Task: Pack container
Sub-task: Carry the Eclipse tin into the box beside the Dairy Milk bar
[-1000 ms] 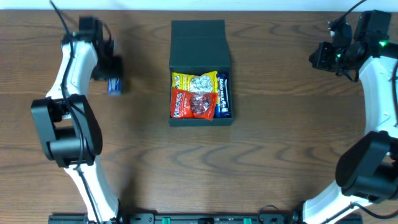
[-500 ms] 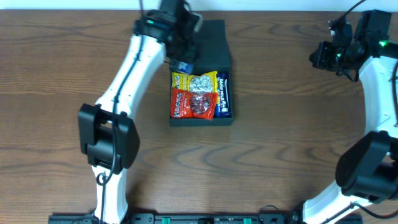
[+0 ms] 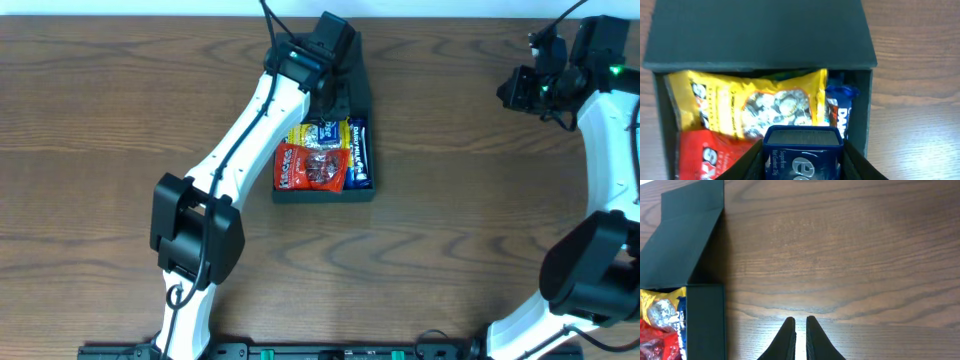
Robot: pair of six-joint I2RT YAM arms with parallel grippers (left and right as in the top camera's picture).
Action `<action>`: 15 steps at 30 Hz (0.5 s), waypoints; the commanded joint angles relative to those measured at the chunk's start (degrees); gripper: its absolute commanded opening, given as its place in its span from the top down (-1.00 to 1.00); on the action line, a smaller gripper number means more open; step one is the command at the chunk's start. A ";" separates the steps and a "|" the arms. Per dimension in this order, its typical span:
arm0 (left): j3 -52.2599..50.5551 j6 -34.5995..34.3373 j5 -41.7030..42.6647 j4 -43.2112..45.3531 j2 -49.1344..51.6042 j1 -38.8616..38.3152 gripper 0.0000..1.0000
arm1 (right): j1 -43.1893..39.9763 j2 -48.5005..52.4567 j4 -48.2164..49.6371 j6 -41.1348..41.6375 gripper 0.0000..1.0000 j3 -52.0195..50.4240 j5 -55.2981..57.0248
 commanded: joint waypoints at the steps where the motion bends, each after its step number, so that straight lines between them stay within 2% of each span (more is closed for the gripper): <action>1: -2.36 -2.40 1.40 0.00 -0.50 -0.66 0.88 | -0.31 0.31 0.02 0.72 0.83 0.39 0.20; 7: -3.30 -2.27 1.68 0.46 -0.50 -1.40 0.85 | -0.31 0.31 -0.02 0.72 0.82 0.39 0.17; 8: -3.30 -1.64 2.38 0.81 -0.50 -1.51 0.48 | -0.31 0.31 0.00 0.72 0.82 0.39 0.20; 9: -3.30 -0.96 2.97 1.09 -0.50 -1.53 -0.14 | -0.31 0.31 -0.02 0.72 0.82 0.39 0.17; 10: -3.28 -0.59 2.97 1.29 -0.52 -1.60 -0.90 | -0.31 0.31 -0.02 0.72 0.81 0.39 0.20; 15: -2.40 2.38 4.04 1.77 -0.79 -1.53 -0.90 | -0.31 0.31 -0.04 0.72 0.80 0.39 0.17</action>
